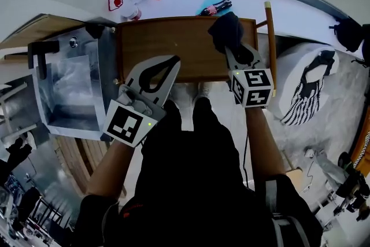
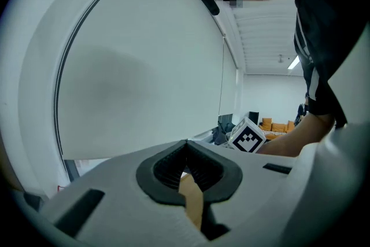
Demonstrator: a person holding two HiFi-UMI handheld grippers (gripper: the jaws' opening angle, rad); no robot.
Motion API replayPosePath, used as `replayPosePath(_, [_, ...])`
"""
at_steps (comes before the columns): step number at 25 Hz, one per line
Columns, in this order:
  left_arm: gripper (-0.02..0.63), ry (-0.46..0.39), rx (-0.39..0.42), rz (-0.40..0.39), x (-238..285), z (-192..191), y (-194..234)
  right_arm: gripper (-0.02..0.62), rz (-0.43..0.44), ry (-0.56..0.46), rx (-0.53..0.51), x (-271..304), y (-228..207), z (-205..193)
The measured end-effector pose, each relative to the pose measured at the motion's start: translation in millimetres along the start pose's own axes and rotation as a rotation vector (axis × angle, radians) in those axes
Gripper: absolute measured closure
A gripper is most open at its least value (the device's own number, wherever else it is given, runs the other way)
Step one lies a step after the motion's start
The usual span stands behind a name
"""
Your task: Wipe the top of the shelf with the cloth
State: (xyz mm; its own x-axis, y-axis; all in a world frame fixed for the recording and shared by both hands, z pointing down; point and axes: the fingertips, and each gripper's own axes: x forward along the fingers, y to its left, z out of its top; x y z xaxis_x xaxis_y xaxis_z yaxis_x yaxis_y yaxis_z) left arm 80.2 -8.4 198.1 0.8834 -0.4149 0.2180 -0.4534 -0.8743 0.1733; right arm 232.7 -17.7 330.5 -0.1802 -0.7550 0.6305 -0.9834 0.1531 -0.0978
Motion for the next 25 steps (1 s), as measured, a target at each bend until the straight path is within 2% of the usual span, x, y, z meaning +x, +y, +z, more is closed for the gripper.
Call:
replayPosePath(11, [0.588,-0.083,0.034,0.073,-50.9,44.4,28.3,0.518,0.116,-0.149,-0.091,-26.8,74.9,88.6])
replayPosePath(18, [0.588,-0.124,0.054,0.102,-72.8,62.8,35.0,0.518,0.145,-0.208,-0.161,-52.7,105.1,123.6])
replayPosePath(25, [0.588,-0.132,0.075,0.124,-86.5,75.6,38.5,0.518,0.190,-0.256,-0.164,-76.6,124.3,147.0])
